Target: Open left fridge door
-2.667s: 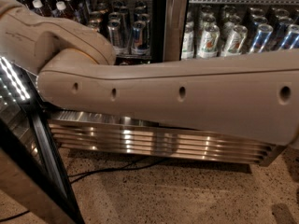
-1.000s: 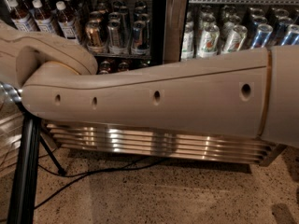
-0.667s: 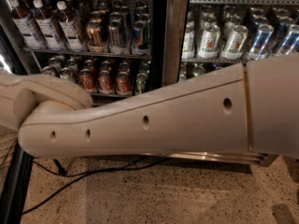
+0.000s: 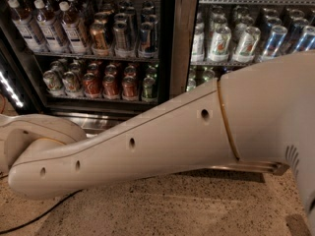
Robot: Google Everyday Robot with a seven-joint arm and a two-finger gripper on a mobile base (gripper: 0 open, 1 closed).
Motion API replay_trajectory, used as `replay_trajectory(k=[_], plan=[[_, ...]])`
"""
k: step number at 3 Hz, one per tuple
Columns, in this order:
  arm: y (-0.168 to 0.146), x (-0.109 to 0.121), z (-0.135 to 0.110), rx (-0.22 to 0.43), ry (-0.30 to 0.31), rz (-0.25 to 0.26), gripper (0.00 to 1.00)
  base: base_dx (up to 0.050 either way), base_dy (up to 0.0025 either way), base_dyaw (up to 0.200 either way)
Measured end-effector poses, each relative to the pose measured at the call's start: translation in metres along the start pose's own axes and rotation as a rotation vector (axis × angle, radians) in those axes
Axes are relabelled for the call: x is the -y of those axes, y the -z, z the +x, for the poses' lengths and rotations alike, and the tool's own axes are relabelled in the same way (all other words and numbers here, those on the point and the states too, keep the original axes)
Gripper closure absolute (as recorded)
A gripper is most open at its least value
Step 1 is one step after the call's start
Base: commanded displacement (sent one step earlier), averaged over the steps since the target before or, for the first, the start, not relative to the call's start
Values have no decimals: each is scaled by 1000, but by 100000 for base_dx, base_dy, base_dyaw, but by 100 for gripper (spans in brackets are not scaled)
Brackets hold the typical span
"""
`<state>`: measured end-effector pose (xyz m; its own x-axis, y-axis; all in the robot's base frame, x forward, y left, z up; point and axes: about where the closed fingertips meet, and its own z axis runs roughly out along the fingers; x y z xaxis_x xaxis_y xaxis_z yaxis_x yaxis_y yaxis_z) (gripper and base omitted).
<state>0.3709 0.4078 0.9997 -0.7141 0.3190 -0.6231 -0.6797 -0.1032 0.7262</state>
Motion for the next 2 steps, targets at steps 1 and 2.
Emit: replay_trajectory(k=[1,2], plan=[[0,0,0,0,0,0,81,0,0,0],[0,0,0,0,0,0,58,0,0,0]])
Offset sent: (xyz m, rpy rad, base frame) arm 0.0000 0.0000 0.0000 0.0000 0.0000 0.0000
